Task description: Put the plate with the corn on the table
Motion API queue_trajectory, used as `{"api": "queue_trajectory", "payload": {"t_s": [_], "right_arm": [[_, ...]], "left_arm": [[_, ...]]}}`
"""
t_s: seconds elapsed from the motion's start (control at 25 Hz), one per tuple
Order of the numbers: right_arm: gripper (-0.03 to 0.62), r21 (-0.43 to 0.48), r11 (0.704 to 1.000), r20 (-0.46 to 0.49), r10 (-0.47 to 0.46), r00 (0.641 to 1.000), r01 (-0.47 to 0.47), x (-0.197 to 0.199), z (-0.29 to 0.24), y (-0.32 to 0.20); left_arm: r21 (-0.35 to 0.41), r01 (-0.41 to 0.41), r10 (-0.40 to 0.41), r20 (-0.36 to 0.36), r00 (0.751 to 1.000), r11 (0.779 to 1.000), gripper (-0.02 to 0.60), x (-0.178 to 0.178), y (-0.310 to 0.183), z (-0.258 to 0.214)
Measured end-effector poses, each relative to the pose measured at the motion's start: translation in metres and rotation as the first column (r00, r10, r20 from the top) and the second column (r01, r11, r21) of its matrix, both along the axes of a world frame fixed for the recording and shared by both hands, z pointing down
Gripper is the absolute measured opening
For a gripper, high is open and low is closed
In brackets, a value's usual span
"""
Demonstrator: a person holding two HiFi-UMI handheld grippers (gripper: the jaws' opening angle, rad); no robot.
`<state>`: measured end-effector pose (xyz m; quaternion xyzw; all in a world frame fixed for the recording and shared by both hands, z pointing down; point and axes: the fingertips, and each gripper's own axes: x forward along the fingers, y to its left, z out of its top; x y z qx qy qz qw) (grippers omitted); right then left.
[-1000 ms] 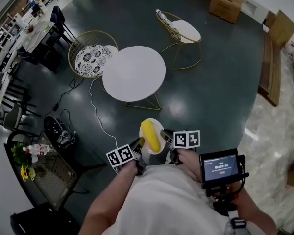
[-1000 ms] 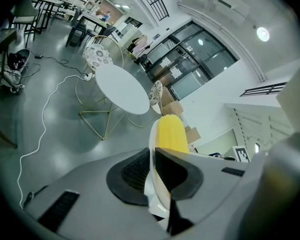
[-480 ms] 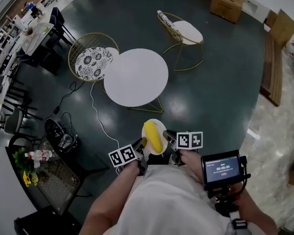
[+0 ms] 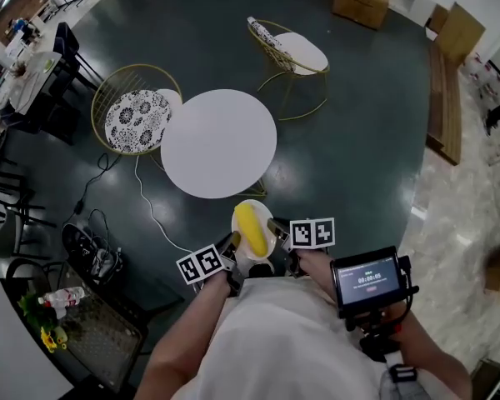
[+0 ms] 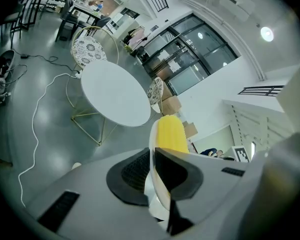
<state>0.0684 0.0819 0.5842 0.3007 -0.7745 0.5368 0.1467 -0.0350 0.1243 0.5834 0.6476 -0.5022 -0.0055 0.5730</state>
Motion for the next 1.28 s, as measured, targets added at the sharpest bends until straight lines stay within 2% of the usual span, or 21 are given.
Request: {"api": "queue_trajectory", "payload": {"t_s": [0.44, 0.68, 0.96, 1.28], "right_arm": [[0.043, 0.028, 1.0, -0.01, 0.007, 1.0, -0.007, -0.053, -0.014, -0.061], [0.043, 0.035, 0.999, -0.024, 0.02, 1.0, -0.02, -0.061, -0.018, -0.082], [0.043, 0.03, 1.0, -0.04, 0.003, 0.999, -0.001, -0.078, -0.014, -0.1], [0.043, 0.015, 0.999, -0.04, -0.046, 0.998, 0.047, -0.095, -0.013, -0.104]], "left_arm": [[0.024, -0.007, 0.007, 0.003, 1.0, 1.0, 0.037, -0.053, -0.063, -0.015], [0.042, -0.017, 0.017, -0.011, 1.0, 0.999, 0.037, -0.062, -0.086, -0.018], [0.035, 0.002, -0.001, -0.03, 1.0, 0.999, 0.037, -0.078, -0.102, -0.012], [0.021, 0.043, -0.042, -0.018, 0.999, 0.999, 0.037, -0.093, -0.102, -0.014]]}}
